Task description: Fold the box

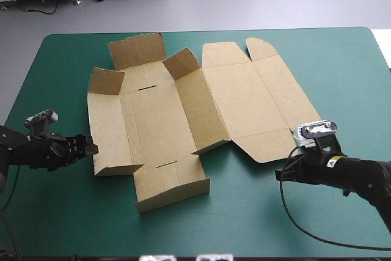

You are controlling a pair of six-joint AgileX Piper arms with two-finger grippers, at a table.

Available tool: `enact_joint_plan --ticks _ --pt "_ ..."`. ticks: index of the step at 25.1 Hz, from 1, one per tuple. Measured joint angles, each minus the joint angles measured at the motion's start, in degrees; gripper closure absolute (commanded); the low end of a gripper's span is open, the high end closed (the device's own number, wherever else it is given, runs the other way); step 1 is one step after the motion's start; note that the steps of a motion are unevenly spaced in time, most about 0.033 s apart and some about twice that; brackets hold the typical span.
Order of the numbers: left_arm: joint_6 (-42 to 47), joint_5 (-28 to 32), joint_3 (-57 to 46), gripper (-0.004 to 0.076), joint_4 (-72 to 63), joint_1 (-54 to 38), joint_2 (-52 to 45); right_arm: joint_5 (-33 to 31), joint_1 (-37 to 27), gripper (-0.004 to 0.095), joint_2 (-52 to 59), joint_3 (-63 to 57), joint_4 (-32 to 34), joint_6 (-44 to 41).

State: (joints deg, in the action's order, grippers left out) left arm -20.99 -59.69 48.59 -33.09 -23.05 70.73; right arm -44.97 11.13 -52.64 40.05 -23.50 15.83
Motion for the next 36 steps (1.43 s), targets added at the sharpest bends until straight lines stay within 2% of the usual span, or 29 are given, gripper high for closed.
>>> enact_joint_plan --ticks 9,14,29,31,36 --pt "-10.27 3.06 -1.05 0.0236 -9.49 0.00 12.66 0.17 0.00 0.0914 0.00 0.00 0.00 -0.19" --pt "-14.49 2.22 -1.05 0.0236 -14.71 0.00 14.17 0.23 0.00 0.0914 0.00 0.00 -0.32 -0.89" --pt "-15.68 -0.07 -1.05 0.0239 -15.70 3.01 16.96 0.42 0.00 0.0914 -0.06 0.00 -0.75 -1.11" --pt "-15.68 0.31 -1.05 0.0262 -15.70 3.01 16.96 0.42 0.00 0.0914 -0.06 0.00 -0.75 -1.17" --pt "-15.83 0.49 -1.05 0.0399 -15.79 3.01 16.96 0.42 0.00 0.0914 -0.06 0.00 -0.75 -1.51"
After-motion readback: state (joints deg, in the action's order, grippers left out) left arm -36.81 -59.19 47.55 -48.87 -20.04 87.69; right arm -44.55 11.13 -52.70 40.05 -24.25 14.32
